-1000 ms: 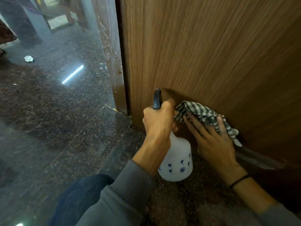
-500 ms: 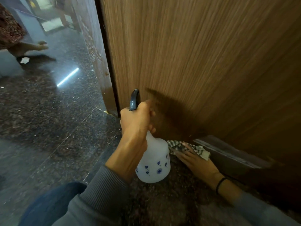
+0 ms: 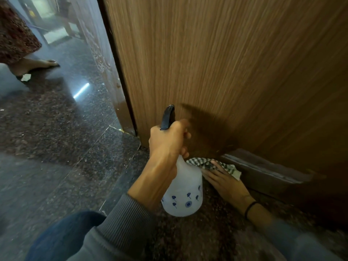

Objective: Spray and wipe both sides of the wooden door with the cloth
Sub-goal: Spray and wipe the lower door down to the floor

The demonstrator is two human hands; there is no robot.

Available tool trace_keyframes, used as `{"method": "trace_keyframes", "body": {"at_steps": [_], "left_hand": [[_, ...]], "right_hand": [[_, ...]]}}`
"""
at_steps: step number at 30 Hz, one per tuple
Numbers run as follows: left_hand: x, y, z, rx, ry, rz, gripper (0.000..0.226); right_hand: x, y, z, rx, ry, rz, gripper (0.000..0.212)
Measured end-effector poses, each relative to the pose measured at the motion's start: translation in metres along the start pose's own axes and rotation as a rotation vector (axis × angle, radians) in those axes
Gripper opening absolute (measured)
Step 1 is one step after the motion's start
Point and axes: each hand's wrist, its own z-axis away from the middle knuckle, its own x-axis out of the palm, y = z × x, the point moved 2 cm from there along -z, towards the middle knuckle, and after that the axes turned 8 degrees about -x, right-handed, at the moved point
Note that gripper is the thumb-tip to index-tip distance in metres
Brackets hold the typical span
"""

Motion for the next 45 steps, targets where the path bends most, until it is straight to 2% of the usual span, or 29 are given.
{"method": "trace_keyframes", "body": {"at_steps": [3, 7, 9, 11, 15, 17, 21, 23, 26, 29, 34, 38, 43, 45], "left_hand": [[-0.003, 0.002, 0.001, 0.008, -0.008, 0.012, 0.020], [-0.011, 0.007, 0.002, 0.021, -0.021, 0.014, 0.020], [-0.013, 0.009, 0.004, 0.033, -0.023, 0.019, 0.022], [-0.012, 0.010, 0.008, 0.040, -0.028, 0.014, 0.024], [-0.012, 0.006, 0.008, 0.035, -0.027, -0.014, 0.024], [-0.012, 0.004, 0.005, 0.031, -0.027, -0.040, 0.024], [-0.006, -0.001, -0.004, 0.031, -0.060, -0.110, 0.020], [0.002, -0.005, -0.005, 0.029, -0.131, -0.170, 0.019], [0.018, -0.015, -0.004, 0.033, -0.268, -0.271, 0.020], [0.034, -0.026, -0.004, 0.013, -0.363, -0.358, 0.020], [0.050, -0.035, -0.011, 0.021, -0.413, -0.430, 0.023], [0.054, -0.045, -0.012, 0.020, -0.461, -0.504, 0.023], [0.055, -0.063, -0.012, -0.101, -0.388, -0.607, 0.031], [0.053, -0.069, -0.013, -0.136, -0.356, -0.635, 0.038]], "right_hand": [[0.005, 0.014, 0.033, -0.031, -0.044, -0.005, 0.086], [0.030, 0.022, 0.071, 0.029, 0.027, -0.044, 0.095], [0.028, 0.018, 0.061, 0.059, 0.058, -0.046, 0.086], [0.015, 0.010, 0.035, 0.042, 0.039, -0.062, 0.086], [-0.008, 0.005, -0.016, -0.008, 0.050, 0.061, 0.077], [-0.006, 0.002, -0.021, 0.026, 0.015, -0.003, 0.077], [0.009, 0.011, 0.017, 0.067, -0.071, -0.153, 0.099], [0.012, 0.012, 0.042, 0.082, -0.098, -0.113, 0.104], [0.012, 0.005, 0.071, 0.107, -0.021, 0.002, 0.087], [-0.003, -0.005, 0.089, 0.119, 0.167, 0.015, 0.065], [-0.069, -0.001, 0.106, 0.287, 0.431, -0.068, 0.060], [-0.104, 0.021, 0.139, 0.413, 0.607, -0.048, 0.078], [-0.131, 0.050, 0.161, 0.545, 0.768, 0.005, 0.059], [-0.136, 0.060, 0.156, 0.551, 0.788, 0.023, 0.058]]}}
